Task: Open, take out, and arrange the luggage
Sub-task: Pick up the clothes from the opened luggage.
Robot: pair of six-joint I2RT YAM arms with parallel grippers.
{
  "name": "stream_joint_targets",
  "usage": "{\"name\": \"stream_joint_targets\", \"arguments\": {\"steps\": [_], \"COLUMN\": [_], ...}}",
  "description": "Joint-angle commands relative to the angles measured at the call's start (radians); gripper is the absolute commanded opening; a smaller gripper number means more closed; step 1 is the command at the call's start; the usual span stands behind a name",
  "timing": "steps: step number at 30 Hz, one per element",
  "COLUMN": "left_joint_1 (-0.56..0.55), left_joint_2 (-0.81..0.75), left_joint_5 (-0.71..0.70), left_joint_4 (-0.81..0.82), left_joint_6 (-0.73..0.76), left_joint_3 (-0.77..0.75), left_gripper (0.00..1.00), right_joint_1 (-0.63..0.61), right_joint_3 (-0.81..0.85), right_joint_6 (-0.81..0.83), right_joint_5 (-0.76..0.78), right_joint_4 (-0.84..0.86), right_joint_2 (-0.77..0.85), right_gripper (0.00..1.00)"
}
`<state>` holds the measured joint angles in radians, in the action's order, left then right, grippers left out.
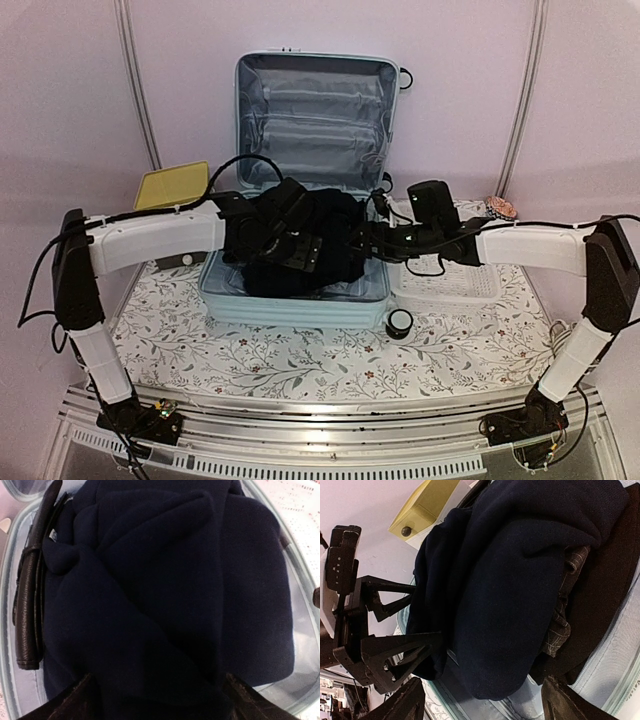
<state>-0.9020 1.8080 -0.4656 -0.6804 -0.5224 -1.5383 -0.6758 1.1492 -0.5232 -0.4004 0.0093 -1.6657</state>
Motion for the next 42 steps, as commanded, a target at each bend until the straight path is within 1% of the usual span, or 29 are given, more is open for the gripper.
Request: {"name": "stream_joint_targets", "arguments": {"steps": [1,6,8,12,13,15,21,25,33,34,36,38,39,41,42], "left_joint_1": [0.022,0.032,0.037,0.053,0.056,0.063,0.093,0.102,0.109,0.109,0.11,0.11,0.11,0.109,0.109], "left_joint_2": [0.024,0.009,0.003,-0.012,-0.018,-0.027,-0.048,-0.055,-0.038,-0.036,-0.034,-0.032,-0.03,-0.032,-0.032], "left_joint_5": [0.009,-0.007,-0.007,0.0,0.003,0.005,0.032,0.052,0.063,0.07,0.093,0.114,0.119,0.127,0.13], "left_joint_4": [-0.008,-0.011,-0.011,-0.012,-0.011,-0.013,-0.014,-0.015,-0.024,-0.025,-0.025,-0.028,-0.031,-0.039,-0.045], "left_joint_6": [0.014,0.02,0.028,0.046,0.053,0.065,0.09,0.108,0.118,0.121,0.128,0.138,0.142,0.151,0.157], "left_joint_3": [0.014,0.024,0.026,0.027,0.027,0.027,0.028,0.018,-0.012,-0.02,-0.039,-0.063,-0.076,-0.104,-0.12], "left_gripper": [0.86,0.79,0.74,0.6,0.55,0.47,0.28,0.25,0.24,0.22,0.13,0.04,0.01,0.0,0.0], "right_joint_1": [-0.023,-0.046,-0.051,-0.059,-0.06,-0.063,-0.065,-0.065,-0.067,-0.068,-0.067,-0.067,-0.067,-0.067,-0.067], "right_joint_3": [0.035,0.042,0.044,0.047,0.047,0.047,0.049,0.051,0.052,0.052,0.052,0.094,0.105,0.122,0.128], "right_joint_6": [-0.012,-0.017,-0.02,-0.024,-0.022,-0.022,-0.02,-0.021,-0.023,-0.023,-0.024,-0.025,-0.027,-0.033,-0.038], "right_joint_5": [-0.003,0.001,0.003,0.005,0.005,0.006,0.007,0.008,0.009,0.008,0.008,0.014,0.018,0.038,0.043], "right_joint_4": [0.025,0.027,0.028,0.029,0.029,0.029,0.027,0.025,0.025,0.025,0.021,0.007,0.0,-0.013,-0.018], "right_joint_2": [-0.034,-0.06,-0.066,-0.076,-0.078,-0.079,-0.08,-0.082,-0.09,-0.094,-0.107,-0.129,-0.141,-0.163,-0.172], "right_gripper": [0.79,0.74,0.72,0.69,0.69,0.68,0.67,0.66,0.67,0.67,0.65,0.64,0.64,0.61,0.57]}}
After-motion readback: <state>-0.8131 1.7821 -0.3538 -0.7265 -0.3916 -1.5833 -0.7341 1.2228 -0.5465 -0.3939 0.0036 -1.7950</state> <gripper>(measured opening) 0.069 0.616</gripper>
